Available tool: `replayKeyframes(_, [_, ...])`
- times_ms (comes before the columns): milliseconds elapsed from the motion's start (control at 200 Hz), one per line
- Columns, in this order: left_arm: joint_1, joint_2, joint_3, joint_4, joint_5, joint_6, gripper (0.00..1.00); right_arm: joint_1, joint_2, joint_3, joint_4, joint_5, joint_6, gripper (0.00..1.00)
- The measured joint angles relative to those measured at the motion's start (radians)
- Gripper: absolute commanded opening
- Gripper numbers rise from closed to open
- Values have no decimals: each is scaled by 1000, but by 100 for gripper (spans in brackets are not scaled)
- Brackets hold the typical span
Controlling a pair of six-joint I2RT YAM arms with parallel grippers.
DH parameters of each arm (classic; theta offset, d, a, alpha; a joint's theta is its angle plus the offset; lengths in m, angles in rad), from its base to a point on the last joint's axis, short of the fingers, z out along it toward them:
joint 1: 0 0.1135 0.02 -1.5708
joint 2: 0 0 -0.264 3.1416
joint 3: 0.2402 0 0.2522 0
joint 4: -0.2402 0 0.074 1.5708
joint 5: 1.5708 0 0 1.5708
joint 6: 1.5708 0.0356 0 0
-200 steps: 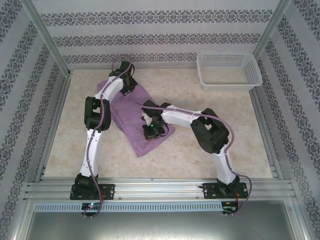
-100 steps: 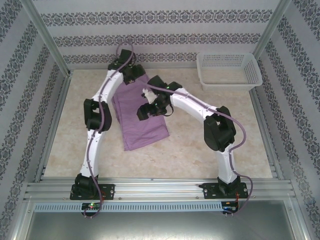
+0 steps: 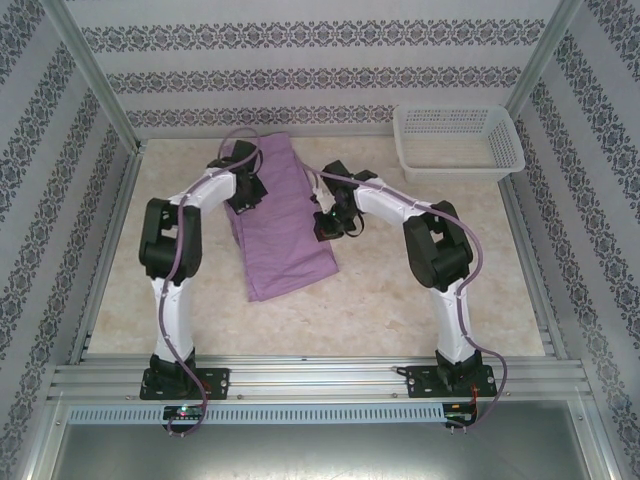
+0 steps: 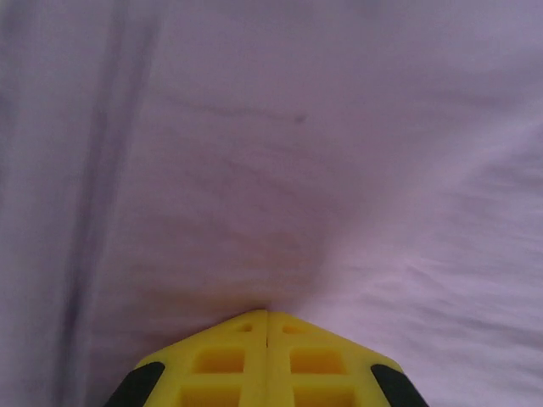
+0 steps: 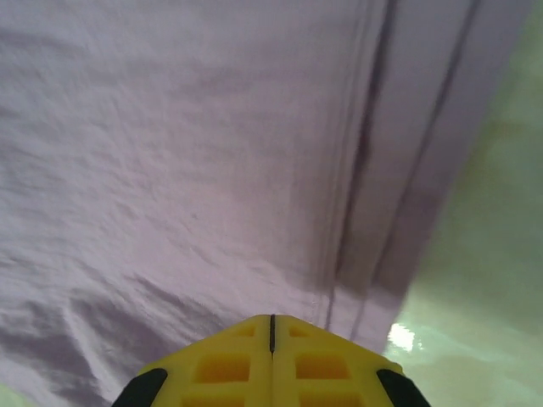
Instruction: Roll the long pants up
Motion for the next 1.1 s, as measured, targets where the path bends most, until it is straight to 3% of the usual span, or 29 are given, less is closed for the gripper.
replayKeyframes(200, [-17,144,267,-5,11,-3,0,49,-11,-103,74,-17,40,0])
replayKeyframes(545, [-39,323,533,-48,63,8,0,165,-26,-128,139,-17,90,1])
replayKeyframes(590, [-40,337,560,-56,64,12,0,177,-26,-119,135,-10,83,17])
replayKeyframes(630, [-40,350,582,-65,64,16,0,184,-26,-103,119,10,76,61])
replayKeyframes(660, [-40,358,596,-71,64,19,0,188,-26,-92,110,23,63,77])
replayKeyframes(764, [-39,363,617,-84,63,35,0,188,-26,-34,68,82,18,92])
replayKeyframes(799, [-39,360,618,-84,59,42,16,182,-26,-15,55,100,2,94])
replayKeyframes(819, [-37,359,618,-84,58,43,32,178,-26,-5,49,113,-7,94])
replayKeyframes(859, [-34,349,617,-84,52,56,78,171,-32,9,46,140,-29,94])
replayKeyframes(884, [-33,342,615,-85,48,61,97,167,-39,11,46,159,-45,93])
replayKeyframes(994, [-18,267,613,-101,16,98,100,158,-102,12,43,244,-109,86])
replayKeyframes(1099, [7,120,579,-120,-30,132,100,163,-207,-8,91,321,-175,98])
